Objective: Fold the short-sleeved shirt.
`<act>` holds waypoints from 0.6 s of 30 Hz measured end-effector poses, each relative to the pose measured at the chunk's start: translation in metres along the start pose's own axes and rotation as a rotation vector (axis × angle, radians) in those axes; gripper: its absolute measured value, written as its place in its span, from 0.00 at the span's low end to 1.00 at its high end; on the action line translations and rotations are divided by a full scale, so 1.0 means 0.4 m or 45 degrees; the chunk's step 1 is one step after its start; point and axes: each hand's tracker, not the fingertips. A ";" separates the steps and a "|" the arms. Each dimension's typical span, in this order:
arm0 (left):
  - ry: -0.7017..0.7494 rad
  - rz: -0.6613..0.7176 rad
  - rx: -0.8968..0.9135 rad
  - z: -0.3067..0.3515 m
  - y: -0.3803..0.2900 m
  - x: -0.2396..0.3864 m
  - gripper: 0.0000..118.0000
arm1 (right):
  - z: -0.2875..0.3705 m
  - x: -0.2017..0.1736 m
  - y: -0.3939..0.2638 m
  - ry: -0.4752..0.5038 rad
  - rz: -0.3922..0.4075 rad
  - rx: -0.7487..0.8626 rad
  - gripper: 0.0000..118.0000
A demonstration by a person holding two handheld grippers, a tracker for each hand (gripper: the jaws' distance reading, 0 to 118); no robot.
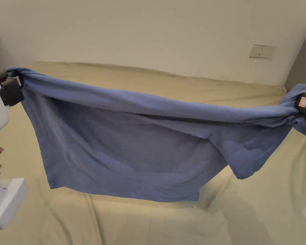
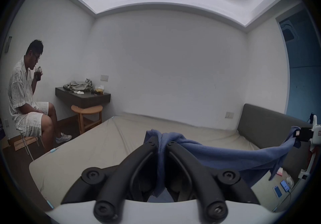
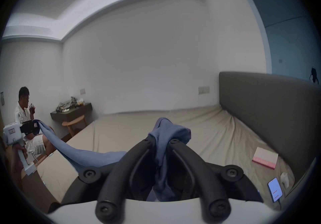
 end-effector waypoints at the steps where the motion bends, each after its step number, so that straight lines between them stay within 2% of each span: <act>1: -0.007 -0.010 0.020 0.001 0.022 0.005 0.03 | 0.012 -0.011 0.021 -0.018 0.028 0.040 0.09; 3: -0.008 -0.043 0.061 0.003 0.065 0.024 0.03 | 0.029 -0.028 0.066 -0.038 0.063 0.091 0.09; 7: -0.027 -0.065 0.110 -0.011 0.138 0.034 0.03 | 0.039 -0.027 0.147 -0.057 0.047 0.152 0.09; 18: -0.061 -0.163 0.145 -0.128 0.272 0.061 0.03 | -0.047 -0.068 0.271 -0.127 0.198 0.242 0.09</act>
